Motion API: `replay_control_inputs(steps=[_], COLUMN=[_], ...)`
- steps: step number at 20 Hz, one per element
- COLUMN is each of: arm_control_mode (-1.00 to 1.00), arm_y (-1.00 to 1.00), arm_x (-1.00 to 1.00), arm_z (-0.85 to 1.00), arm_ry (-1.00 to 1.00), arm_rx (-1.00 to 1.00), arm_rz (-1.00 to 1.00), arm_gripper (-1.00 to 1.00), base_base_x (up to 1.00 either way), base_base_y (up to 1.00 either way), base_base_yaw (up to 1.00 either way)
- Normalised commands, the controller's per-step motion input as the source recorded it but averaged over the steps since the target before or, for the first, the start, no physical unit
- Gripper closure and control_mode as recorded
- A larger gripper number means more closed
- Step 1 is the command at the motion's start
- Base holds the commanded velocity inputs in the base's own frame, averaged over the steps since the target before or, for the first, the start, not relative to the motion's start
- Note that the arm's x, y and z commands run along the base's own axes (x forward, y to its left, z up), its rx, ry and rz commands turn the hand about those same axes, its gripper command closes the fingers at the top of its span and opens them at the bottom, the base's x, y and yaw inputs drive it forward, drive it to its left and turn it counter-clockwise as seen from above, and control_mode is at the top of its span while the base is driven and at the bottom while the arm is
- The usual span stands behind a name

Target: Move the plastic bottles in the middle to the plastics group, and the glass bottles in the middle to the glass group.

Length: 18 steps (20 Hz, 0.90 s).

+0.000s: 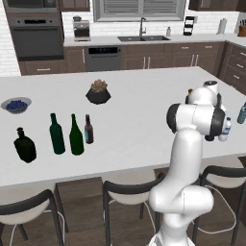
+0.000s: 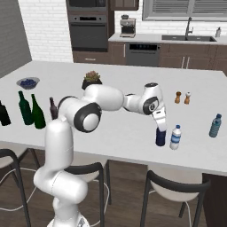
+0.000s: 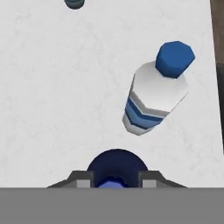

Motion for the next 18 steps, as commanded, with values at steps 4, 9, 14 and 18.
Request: replay_control_inputs(steps=[4,9,14,18], arm_control_mode=[-1.0,-1.0,-1.0,-1.0], arm_y=[-0.1,-0.07,0.0,0.0], arm_x=[-0.07,-0.07,0.0,0.0], arm_z=[-0.04,0.0,0.0,0.04], arm_ry=[0.01,0.0,0.0,-0.04], arm_rx=[0.0,0.0,0.0,0.0], arm_rz=[-0.01,-0.01,0.0,0.0], arm_gripper=[1.0,-1.0,-1.0,-1.0], base_base_x=[0.0,0.0,0.0,0.0], base_base_y=[0.0,0.0,0.0,0.0], base_base_yaw=[0.0,0.0,0.0,0.0])
